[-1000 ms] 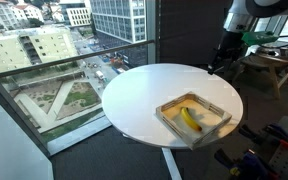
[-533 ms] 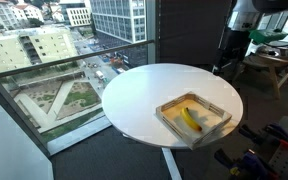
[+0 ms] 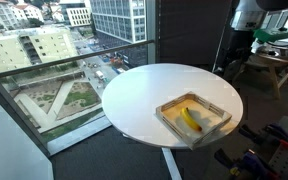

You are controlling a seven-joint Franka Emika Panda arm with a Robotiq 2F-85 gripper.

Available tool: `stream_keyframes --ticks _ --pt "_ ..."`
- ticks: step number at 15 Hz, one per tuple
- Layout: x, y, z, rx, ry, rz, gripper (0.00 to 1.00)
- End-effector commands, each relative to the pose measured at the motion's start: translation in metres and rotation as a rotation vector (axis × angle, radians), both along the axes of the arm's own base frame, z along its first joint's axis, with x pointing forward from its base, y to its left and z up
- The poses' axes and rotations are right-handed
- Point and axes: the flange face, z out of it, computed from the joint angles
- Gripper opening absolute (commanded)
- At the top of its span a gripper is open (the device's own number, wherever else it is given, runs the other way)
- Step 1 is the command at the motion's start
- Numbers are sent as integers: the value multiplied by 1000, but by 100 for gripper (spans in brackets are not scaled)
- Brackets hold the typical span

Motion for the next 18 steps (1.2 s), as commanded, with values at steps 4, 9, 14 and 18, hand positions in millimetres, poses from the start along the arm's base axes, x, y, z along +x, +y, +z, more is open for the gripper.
stream_keyframes --ticks 4,9,14,18 --pt "-1 -2 -1 0 5 -4 100" --pt "-1 -2 -1 0 5 -4 100" --pt "-1 -2 -1 0 5 -4 100" --pt "-1 -2 -1 0 5 -4 100"
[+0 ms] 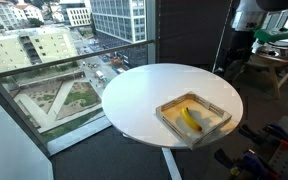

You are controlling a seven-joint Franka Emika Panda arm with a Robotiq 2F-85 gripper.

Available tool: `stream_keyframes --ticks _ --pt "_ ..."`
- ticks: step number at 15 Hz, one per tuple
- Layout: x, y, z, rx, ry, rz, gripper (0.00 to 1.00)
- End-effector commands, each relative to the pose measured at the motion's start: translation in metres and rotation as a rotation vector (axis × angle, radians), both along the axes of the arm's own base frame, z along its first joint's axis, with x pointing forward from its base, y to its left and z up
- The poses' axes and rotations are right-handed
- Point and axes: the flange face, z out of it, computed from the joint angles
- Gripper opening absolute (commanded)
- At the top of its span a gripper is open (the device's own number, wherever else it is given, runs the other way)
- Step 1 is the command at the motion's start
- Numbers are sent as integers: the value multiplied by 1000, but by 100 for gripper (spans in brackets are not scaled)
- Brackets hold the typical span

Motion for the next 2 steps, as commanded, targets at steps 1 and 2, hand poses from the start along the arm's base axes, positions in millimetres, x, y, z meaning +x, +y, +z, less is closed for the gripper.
stream_keyframes --ticks 1,2 --pt "0 0 0 0 1 0 100" --pt "0 0 0 0 1 0 100"
